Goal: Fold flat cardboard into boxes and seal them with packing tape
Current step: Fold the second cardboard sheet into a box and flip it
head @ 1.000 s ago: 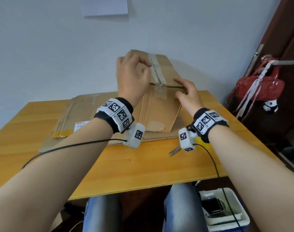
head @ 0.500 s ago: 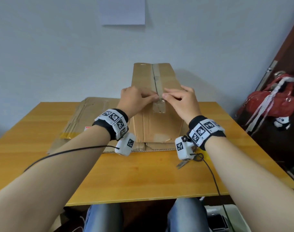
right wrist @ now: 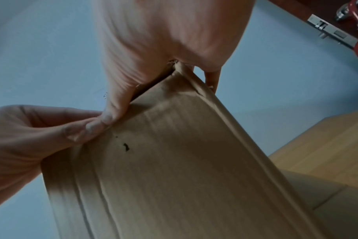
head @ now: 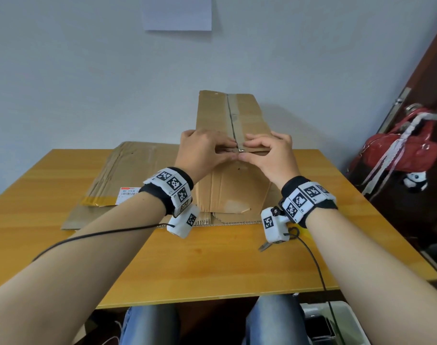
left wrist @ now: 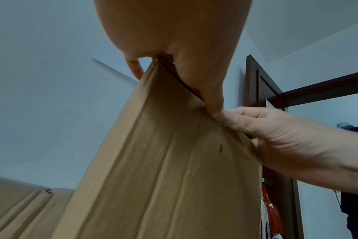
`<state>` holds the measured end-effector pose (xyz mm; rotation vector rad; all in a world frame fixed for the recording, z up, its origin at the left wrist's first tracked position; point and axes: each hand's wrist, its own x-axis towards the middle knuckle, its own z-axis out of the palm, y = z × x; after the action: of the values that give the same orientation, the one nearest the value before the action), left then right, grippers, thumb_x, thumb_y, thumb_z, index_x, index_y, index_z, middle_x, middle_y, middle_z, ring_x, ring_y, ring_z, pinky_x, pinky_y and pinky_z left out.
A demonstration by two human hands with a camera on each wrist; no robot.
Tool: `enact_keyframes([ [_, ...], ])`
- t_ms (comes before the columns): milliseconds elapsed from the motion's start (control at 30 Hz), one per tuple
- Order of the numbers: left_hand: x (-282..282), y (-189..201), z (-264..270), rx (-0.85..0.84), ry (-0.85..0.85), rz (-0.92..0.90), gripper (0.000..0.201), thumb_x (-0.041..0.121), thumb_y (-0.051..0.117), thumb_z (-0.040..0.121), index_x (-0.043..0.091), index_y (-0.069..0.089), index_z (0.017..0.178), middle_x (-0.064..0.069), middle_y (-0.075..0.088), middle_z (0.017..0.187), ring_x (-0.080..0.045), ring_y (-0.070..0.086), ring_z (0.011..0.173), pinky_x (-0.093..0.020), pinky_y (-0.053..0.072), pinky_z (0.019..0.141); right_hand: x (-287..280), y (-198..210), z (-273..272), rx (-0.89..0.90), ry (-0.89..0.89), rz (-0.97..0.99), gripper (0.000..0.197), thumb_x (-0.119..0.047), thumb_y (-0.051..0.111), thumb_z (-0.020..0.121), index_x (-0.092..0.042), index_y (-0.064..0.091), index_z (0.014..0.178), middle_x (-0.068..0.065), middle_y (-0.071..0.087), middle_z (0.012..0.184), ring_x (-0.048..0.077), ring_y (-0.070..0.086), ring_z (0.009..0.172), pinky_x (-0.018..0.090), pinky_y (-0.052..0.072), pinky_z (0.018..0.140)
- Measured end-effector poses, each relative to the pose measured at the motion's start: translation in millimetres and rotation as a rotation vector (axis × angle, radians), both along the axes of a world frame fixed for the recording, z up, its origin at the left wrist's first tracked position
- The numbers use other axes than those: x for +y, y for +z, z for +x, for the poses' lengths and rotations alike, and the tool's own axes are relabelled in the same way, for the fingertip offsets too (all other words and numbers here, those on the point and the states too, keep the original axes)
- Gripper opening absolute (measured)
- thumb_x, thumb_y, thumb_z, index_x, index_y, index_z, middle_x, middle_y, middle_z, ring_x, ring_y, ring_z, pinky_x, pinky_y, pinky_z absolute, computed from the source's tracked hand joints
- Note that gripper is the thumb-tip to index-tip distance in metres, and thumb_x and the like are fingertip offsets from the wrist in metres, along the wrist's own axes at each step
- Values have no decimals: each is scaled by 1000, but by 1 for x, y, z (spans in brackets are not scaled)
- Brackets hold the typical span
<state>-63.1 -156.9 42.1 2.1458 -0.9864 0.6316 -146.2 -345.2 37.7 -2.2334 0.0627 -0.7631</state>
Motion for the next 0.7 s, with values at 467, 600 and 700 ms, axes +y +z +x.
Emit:
enact_keyframes([
  [467,-2,-2,-8,-28,102,172,41,49,81,71,38,69,109,19,69,111,-10,56,113,-36,26,102,-2,-11,-9,63,-13,-215,62,-34,87,73,-32,61,130,-17,53,144,21,22,142,26,19,107],
  [600,7,-5,-16,-88,64,173,29,49,72,82,37,69,109,19,70,113,-13,58,110,-40,29,103,3,-7,-16,28,-34,-225,45,-48,77,80,-30,69,121,-20,57,139,18,27,138,25,27,105],
  [700,14,-4,-20,-88,59,146,23,50,69,85,35,74,103,19,72,109,-16,61,105,-43,33,98,12,8,-22,43,-72,-383,37,-55,67,87,-33,73,116,-16,61,136,26,36,129,39,37,107],
])
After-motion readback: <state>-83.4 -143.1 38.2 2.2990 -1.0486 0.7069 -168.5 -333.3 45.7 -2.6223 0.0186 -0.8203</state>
